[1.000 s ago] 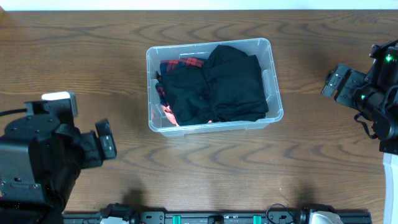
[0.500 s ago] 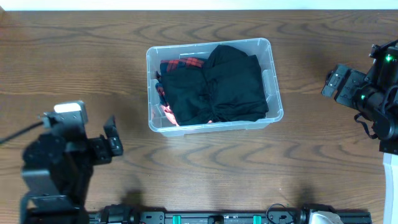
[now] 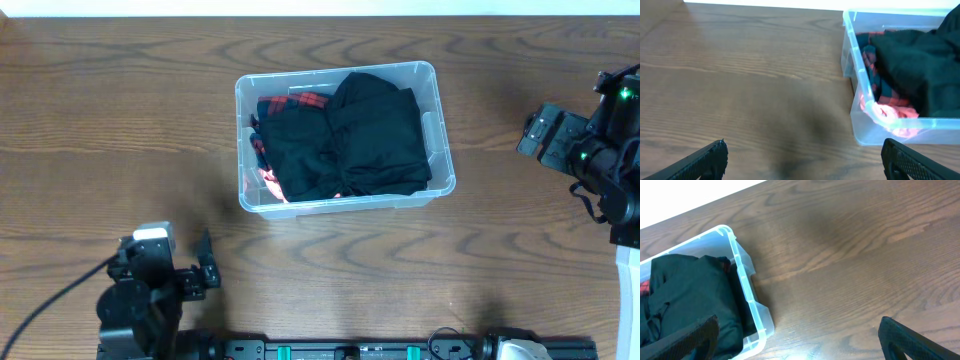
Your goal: Pack container
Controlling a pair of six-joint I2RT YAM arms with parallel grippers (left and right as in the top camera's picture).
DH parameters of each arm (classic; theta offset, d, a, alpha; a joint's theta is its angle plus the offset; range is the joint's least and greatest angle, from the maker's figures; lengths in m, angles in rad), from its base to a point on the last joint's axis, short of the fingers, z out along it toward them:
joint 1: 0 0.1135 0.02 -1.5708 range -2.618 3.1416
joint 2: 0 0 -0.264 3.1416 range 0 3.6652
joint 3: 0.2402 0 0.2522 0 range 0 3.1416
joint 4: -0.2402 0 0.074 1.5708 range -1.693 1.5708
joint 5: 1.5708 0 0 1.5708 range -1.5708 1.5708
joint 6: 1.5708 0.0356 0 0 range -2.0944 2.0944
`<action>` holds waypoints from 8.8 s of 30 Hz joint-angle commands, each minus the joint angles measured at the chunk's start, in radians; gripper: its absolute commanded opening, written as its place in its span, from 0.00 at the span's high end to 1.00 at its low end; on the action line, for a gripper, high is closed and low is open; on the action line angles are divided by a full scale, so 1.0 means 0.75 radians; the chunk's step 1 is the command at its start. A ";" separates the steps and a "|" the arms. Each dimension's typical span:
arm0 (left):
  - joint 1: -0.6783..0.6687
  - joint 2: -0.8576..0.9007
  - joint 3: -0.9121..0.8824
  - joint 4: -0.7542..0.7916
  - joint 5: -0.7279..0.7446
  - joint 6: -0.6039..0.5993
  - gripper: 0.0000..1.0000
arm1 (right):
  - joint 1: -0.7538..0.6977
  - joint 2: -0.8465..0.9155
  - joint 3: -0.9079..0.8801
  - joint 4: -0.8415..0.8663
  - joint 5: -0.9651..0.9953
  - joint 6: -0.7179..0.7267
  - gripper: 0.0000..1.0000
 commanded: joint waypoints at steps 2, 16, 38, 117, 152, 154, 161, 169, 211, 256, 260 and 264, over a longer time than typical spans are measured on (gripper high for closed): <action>-0.021 -0.128 -0.131 0.027 0.015 0.012 0.02 | -0.007 0.001 0.010 -0.002 0.005 -0.006 0.01; -0.074 -0.242 -0.508 0.378 0.014 0.003 0.02 | -0.007 0.001 0.010 -0.002 0.004 -0.006 0.01; -0.133 -0.240 -0.639 0.562 0.014 0.003 0.02 | -0.007 0.001 0.010 -0.002 0.005 -0.006 0.01; -0.133 -0.240 -0.639 0.562 0.014 0.003 0.02 | -0.005 -1.400 -1.912 1.081 -0.356 -0.390 0.01; -0.133 -0.240 -0.639 0.562 0.014 0.003 0.02 | -0.006 -1.584 -1.915 1.091 -0.356 -0.390 0.01; -0.133 -0.240 -0.639 0.562 0.014 0.003 0.02 | -0.006 -1.584 -1.915 1.090 -0.356 -0.390 0.01; -0.133 -0.240 -0.639 0.562 0.014 0.003 0.02 | -0.006 -1.584 -1.915 1.091 -0.356 -0.390 0.01; -0.133 -0.240 -0.639 0.562 0.014 0.003 0.02 | -0.006 -1.584 -1.915 1.091 -0.356 -0.390 0.01; -0.133 -0.240 -0.639 0.562 0.014 0.003 0.02 | -0.006 -1.584 -1.915 1.091 -0.356 -0.390 0.01; -0.133 -0.240 -0.639 0.562 0.014 0.003 0.02 | -0.006 -1.584 -1.915 1.090 -0.356 -0.390 0.01; -0.133 -0.240 -0.639 0.562 0.014 0.003 0.02 | -0.006 -1.584 -1.915 1.091 -0.356 -0.390 0.01; -0.133 -0.240 -0.639 0.562 0.014 0.003 0.02 | -0.006 -1.584 -1.915 1.090 -0.356 -0.390 0.01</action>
